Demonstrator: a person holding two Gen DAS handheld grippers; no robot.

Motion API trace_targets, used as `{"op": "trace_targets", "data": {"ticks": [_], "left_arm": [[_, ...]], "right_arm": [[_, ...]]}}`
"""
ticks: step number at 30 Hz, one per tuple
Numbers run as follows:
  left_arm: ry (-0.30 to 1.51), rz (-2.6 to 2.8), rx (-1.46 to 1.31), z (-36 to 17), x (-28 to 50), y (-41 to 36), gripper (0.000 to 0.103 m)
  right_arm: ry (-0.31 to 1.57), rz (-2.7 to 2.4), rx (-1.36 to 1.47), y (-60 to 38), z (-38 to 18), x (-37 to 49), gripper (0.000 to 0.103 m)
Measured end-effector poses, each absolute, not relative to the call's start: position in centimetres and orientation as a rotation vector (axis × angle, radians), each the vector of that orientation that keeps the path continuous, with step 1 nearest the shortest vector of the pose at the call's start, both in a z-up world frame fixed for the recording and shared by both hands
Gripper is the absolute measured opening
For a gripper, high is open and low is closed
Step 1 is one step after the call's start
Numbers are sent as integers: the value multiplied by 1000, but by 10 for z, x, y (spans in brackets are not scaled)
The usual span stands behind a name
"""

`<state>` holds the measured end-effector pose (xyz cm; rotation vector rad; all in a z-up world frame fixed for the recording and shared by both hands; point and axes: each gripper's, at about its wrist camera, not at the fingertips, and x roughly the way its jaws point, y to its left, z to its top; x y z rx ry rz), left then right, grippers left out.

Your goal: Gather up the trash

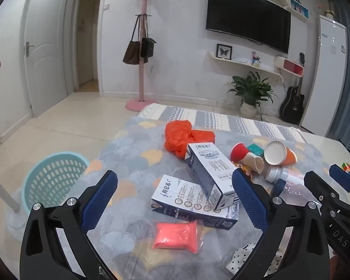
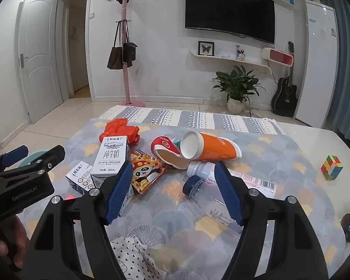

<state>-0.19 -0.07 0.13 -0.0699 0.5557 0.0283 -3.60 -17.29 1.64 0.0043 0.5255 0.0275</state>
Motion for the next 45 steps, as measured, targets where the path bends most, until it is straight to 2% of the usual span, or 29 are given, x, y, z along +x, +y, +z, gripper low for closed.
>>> {"op": "trace_targets", "data": {"ticks": [6,15,45], "left_arm": [[511,54,-57,6,-7,-2,95],[530,61,-142,6,-5,23,95],[528,40,-150,6,-15,22,95]], "right_arm": [[423,12,18,-172,24,-48,69],[498,39,30,-174,20,-41,71],[505,56,51,-171,27,-49,71]]}}
